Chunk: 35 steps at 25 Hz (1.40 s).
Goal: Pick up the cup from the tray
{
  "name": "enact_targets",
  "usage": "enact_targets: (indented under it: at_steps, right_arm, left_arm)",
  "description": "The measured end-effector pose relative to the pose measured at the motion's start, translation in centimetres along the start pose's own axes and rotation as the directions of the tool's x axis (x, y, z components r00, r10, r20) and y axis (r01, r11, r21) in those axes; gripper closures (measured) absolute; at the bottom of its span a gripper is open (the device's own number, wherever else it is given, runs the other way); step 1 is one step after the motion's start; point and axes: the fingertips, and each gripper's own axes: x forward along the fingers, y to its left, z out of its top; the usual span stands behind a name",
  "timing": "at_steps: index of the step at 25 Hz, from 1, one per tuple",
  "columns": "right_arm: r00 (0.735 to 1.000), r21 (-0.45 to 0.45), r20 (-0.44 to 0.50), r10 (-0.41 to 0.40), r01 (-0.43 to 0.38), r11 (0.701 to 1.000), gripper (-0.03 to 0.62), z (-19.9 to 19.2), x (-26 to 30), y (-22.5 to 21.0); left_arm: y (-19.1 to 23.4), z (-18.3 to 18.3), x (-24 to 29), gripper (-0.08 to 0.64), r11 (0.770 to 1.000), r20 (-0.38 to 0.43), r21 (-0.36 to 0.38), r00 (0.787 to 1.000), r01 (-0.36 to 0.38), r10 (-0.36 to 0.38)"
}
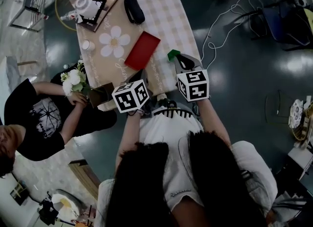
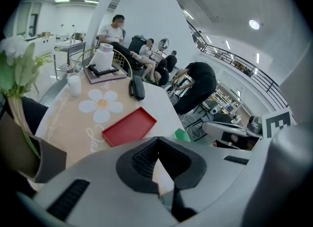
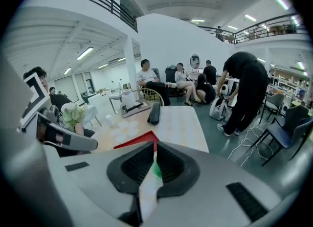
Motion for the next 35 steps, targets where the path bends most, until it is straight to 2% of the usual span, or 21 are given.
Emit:
enact_targets:
  at_steps: [3, 23, 35]
  right_arm:
    - [1.0, -0.003, 0.009, 0.014, -0.014, 1.0, 0.581, 0.0, -0.6, 0.6]
    - [0.997, -0.088, -0.072, -0.006, -0.001, 0.996, 0.583, -2.5, -1.6, 1.0]
    - [0.996, -0.119, -0.089, 0.0, -0.011, 0.993, 0.583, -4.0, -2.0, 2.3]
  left_arm:
    - [-0.6, -0.2, 0.1, 0.551, 1.0, 0.004, 0.001, 1.0, 0.006, -0.006]
    - [-2.0, -1.9, 0.1, 0.552, 0.999, -0.018, 0.042, 1.0, 0.017, -0.016]
    - [-1.8, -3.5, -0.5, 0.552, 0.999, -0.033, 0.03, 0.999, 0.018, -0.017]
